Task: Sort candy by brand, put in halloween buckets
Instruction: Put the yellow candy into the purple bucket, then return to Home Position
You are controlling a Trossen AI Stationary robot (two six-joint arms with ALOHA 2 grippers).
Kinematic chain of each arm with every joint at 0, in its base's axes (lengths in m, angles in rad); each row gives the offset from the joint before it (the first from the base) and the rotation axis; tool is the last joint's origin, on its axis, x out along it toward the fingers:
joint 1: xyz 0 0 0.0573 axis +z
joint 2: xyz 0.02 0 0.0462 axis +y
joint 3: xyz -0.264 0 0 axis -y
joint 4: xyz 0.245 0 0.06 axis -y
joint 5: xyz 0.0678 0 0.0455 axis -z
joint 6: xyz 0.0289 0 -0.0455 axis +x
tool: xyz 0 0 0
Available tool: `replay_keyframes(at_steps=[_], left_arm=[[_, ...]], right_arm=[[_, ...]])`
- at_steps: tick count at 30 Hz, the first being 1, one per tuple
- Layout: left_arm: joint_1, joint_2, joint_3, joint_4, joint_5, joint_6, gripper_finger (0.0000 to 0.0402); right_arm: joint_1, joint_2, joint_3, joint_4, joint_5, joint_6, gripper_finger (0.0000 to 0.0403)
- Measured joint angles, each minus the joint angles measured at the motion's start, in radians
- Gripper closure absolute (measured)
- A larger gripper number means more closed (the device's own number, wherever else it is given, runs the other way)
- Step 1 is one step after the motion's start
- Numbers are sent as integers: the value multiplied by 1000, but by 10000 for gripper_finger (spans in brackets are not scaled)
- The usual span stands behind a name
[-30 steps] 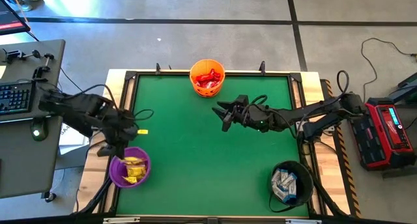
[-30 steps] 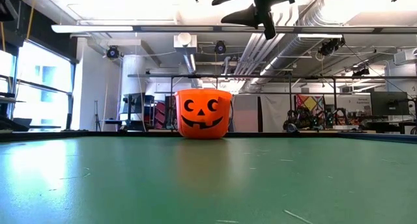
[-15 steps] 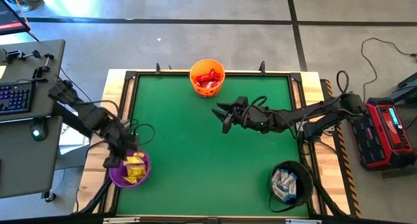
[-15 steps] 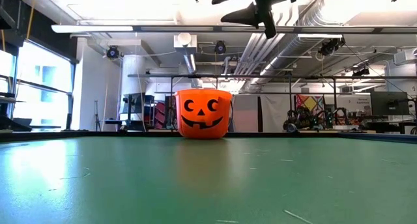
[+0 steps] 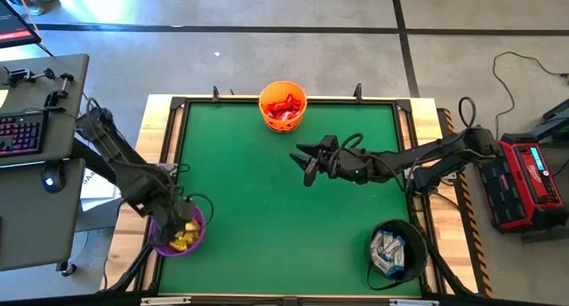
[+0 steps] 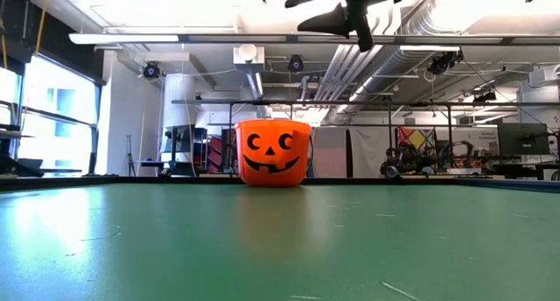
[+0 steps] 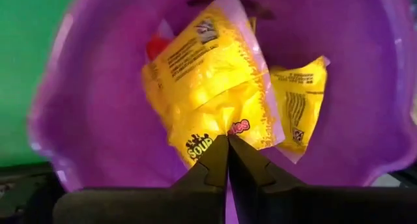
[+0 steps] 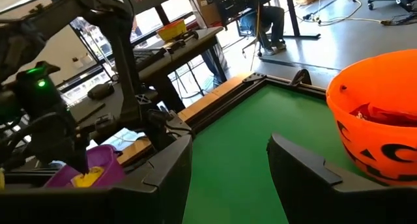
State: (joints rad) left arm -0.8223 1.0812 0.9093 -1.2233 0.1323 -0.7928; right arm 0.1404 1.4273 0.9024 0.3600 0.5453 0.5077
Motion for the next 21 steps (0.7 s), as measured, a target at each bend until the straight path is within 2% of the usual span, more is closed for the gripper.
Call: replay_keyframes(at_steps=[3, 7, 14, 17, 21], left_arm=[[-24, 35, 0, 12, 17, 5, 393], [-45, 58, 0, 46, 21, 17, 362], [-45, 57, 46, 101, 3, -71, 290], [-45, 57, 80, 112, -35, -118, 268], [-39, 57, 112, 139, -85, -194, 255]], right_arm=[[0, 0, 0, -2, -2, -2, 214], [0, 0, 0, -4, -11, -58, 214], [-3, 0, 0, -12, -122, -118, 221], [-12, 0, 0, -51, -167, -152, 247], [-19, 0, 0, -97, -211, -214, 304]])
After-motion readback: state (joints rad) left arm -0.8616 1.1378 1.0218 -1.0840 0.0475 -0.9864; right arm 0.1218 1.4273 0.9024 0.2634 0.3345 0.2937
